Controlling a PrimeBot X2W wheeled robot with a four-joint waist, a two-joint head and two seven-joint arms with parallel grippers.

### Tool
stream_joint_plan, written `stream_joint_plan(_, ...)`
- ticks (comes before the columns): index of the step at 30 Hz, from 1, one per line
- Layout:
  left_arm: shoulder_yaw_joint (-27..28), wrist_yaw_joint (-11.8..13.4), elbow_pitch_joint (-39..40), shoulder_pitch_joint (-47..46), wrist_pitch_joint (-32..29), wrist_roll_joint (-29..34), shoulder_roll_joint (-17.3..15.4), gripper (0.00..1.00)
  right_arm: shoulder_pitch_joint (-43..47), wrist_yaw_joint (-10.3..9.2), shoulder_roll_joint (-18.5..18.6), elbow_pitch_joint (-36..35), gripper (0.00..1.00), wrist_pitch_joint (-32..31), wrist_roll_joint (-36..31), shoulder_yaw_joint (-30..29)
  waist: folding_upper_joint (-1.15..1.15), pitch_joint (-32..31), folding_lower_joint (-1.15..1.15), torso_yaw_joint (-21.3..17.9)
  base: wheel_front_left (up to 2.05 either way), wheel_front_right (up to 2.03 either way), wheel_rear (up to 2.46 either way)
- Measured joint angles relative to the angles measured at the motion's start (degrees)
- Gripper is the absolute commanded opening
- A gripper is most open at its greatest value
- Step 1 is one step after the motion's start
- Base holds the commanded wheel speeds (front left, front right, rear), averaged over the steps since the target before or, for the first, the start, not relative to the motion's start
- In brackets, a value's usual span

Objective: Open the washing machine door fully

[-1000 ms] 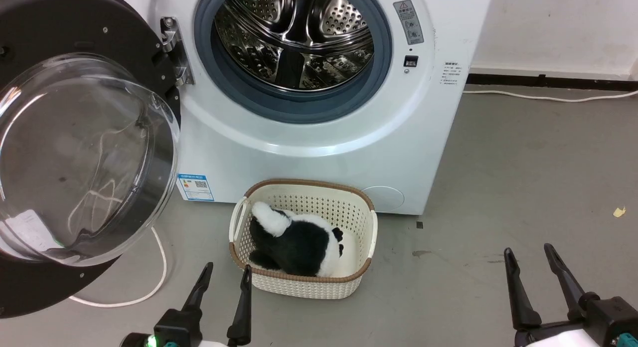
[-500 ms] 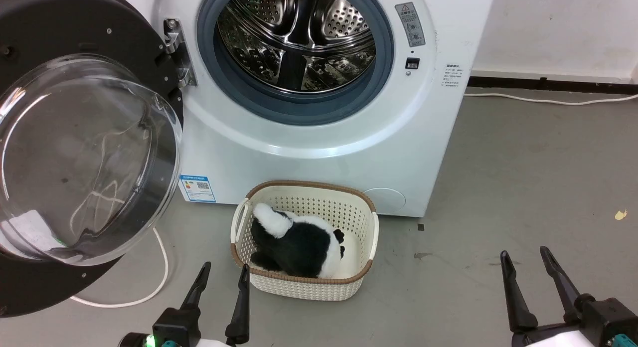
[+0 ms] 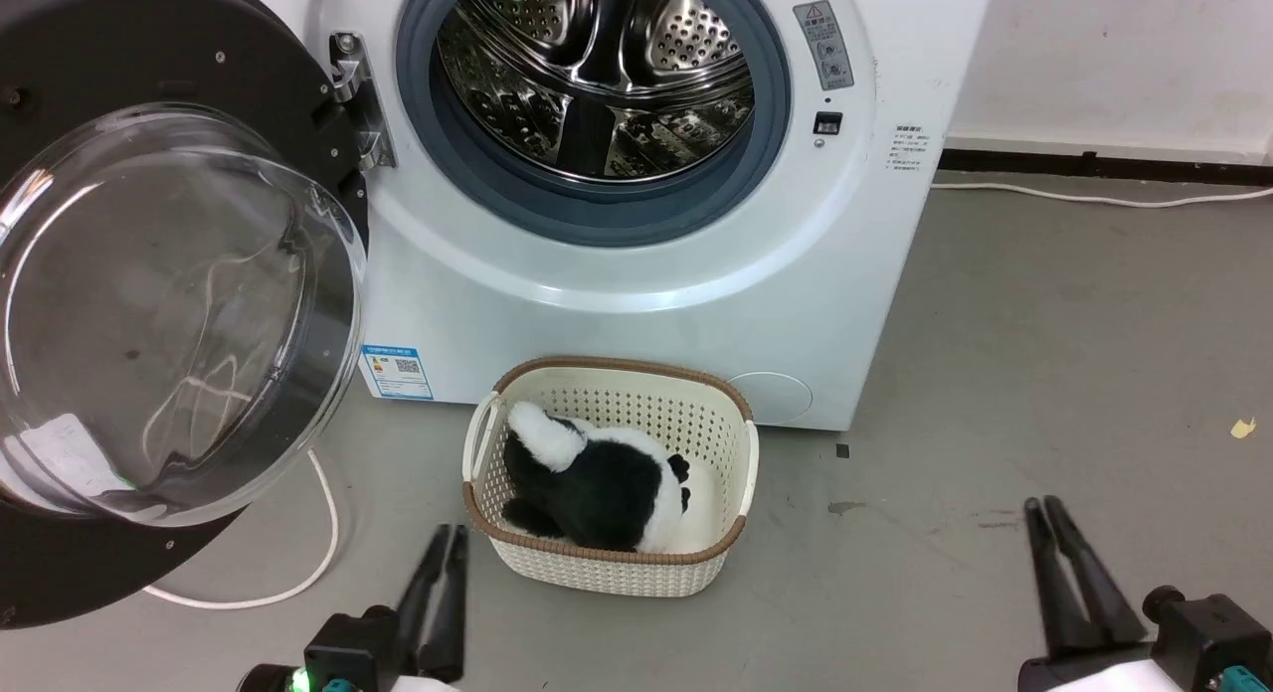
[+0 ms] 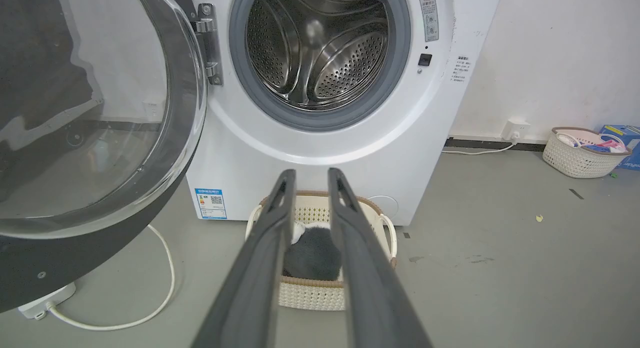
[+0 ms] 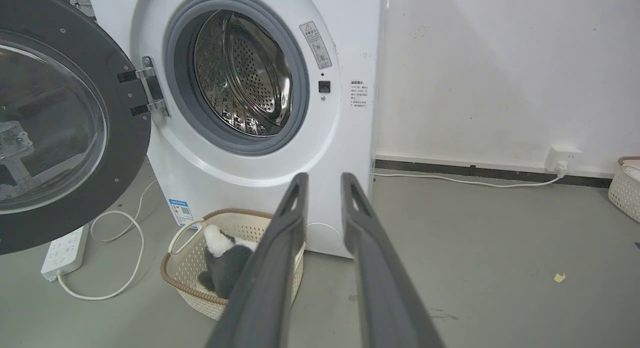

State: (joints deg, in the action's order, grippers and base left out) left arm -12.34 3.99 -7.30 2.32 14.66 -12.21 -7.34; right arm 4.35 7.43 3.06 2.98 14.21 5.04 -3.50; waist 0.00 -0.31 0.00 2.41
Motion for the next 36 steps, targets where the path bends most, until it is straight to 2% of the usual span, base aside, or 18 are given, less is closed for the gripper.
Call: stream_joint_plan(36,3.25,-0.77,1.76,-0.03,-4.0,3.05,1.08,0.0,-0.27,0.0,0.0,-0.42,0.0,-3.81,-1.04,0.86,0.0,0.09,0.0,-0.68,0.0,0.0,0.0)
